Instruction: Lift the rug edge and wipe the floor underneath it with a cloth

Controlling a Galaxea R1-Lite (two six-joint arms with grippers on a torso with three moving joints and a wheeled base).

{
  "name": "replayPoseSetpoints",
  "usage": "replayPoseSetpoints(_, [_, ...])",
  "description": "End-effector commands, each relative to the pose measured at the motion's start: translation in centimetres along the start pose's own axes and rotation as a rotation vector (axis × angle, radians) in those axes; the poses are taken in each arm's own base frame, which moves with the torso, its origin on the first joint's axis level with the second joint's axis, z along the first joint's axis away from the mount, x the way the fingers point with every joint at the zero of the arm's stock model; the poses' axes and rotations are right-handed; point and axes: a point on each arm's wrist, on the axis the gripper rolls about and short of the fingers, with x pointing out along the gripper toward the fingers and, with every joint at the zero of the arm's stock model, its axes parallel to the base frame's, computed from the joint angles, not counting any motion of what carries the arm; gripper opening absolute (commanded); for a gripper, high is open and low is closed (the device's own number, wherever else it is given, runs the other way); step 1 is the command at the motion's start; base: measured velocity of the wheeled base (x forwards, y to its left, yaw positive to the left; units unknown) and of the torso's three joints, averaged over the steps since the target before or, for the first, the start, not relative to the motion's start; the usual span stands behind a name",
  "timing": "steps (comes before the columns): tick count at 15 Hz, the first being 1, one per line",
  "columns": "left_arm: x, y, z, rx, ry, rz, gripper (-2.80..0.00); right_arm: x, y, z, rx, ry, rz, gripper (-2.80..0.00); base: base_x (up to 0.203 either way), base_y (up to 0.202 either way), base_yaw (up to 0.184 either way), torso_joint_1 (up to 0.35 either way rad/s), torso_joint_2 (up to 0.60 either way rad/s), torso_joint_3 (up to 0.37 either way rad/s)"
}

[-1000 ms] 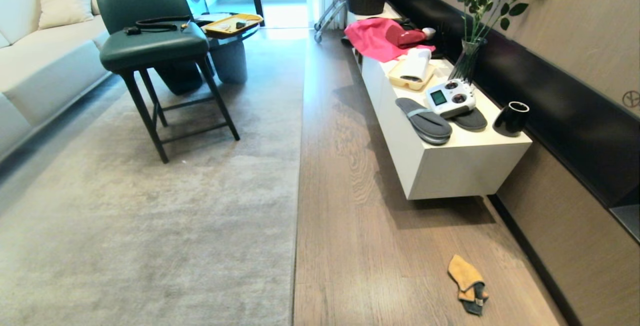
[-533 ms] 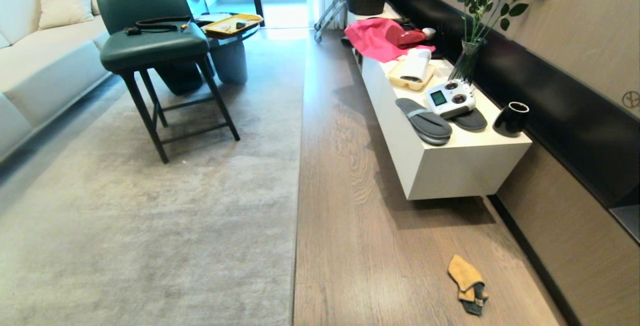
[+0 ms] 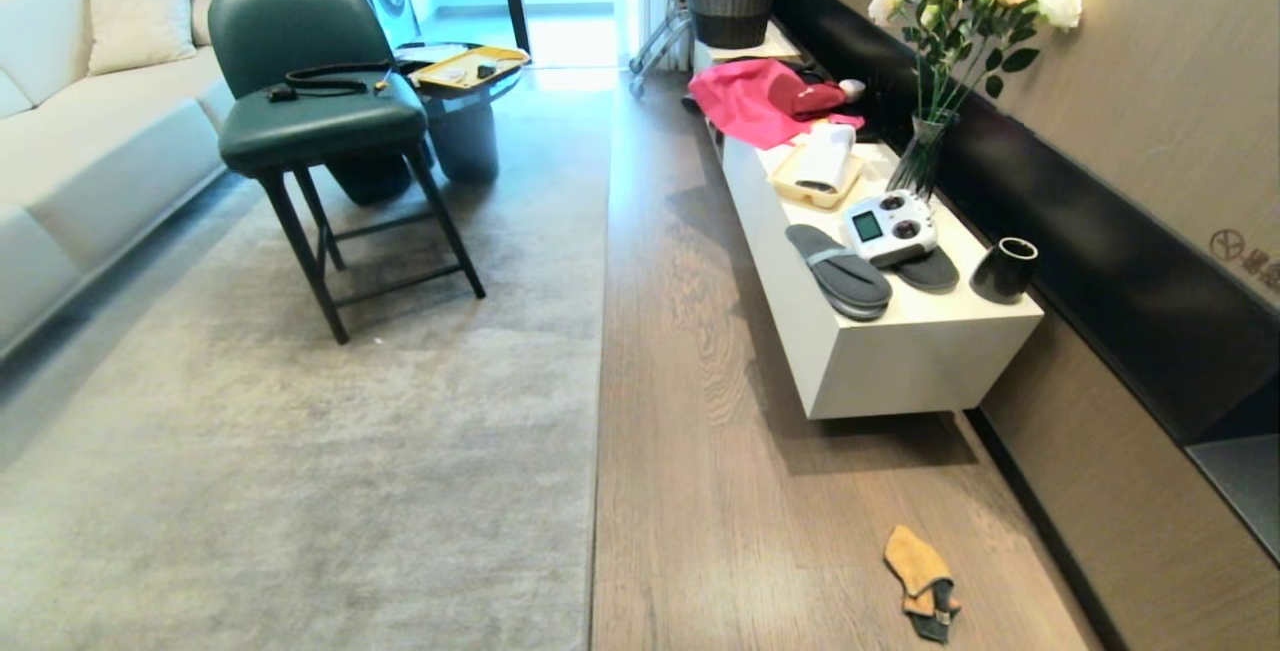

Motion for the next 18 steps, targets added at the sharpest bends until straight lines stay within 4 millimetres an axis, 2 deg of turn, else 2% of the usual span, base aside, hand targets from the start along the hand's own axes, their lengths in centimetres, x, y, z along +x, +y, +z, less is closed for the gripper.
replayPoseSetpoints(1, [0.0, 0.0, 0.0, 0.0, 0.0, 0.0, -2.8, 0.01, 0.0, 0.0, -0.002, 0.002, 0.002, -2.8, 0.0, 0.0, 0.0, 0.021, -0.44, -0.405])
replayPoseSetpoints(9, [0.0, 0.0, 0.0, 0.0, 0.0, 0.0, -2.8, 0.01, 0.0, 0.0, 0.003, 0.001, 0.003, -2.8, 0.0, 0.0, 0.0, 0.084, -0.46, -0.377])
replayPoseSetpoints(18, [0.0, 0.0, 0.0, 0.0, 0.0, 0.0, -2.8, 0.01, 0.0, 0.0, 0.001, 0.002, 0.002, -2.8, 0.0, 0.0, 0.0, 0.171, -0.53, -0.36])
